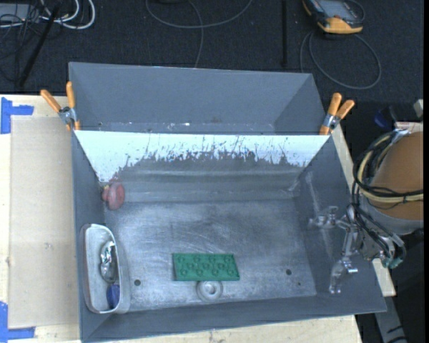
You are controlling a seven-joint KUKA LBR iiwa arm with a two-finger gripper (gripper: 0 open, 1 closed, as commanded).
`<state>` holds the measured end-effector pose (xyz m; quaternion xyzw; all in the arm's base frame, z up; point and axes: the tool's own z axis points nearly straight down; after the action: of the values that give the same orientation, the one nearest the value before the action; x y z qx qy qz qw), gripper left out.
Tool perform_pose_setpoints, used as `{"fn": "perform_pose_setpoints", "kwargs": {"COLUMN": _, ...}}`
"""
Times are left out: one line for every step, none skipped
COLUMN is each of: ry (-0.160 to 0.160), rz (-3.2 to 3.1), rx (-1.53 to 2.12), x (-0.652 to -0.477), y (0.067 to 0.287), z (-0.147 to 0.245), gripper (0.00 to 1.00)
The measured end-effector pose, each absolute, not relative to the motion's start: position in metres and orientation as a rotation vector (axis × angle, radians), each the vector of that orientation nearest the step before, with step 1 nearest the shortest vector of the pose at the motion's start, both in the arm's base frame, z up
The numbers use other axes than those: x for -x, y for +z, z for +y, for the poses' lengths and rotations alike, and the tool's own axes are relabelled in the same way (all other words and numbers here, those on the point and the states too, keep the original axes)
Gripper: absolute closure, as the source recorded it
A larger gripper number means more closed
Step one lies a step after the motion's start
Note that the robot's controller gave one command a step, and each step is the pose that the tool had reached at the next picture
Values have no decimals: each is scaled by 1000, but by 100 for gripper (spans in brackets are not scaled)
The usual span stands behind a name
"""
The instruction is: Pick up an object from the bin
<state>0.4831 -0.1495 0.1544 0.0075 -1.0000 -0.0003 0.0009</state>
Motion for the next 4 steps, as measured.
{"fn": "perform_pose_setpoints", "kwargs": {"ry": -7, "rz": -3127, "rx": -266, "x": -478, "y": 148, "z": -59, "gripper": 0}}
{"fn": "perform_pose_setpoints", "kwargs": {"ry": -5, "rz": -3124, "rx": -307, "x": -470, "y": 126, "z": -4, "gripper": 0}}
{"fn": "perform_pose_setpoints", "kwargs": {"ry": 1, "rz": -3177, "rx": -199, "x": -484, "y": 74, "z": 43, "gripper": 0}}
{"fn": "perform_pose_setpoints", "kwargs": {"ry": 1, "rz": -3158, "rx": -199, "x": -478, "y": 75, "z": 42, "gripper": 100}}
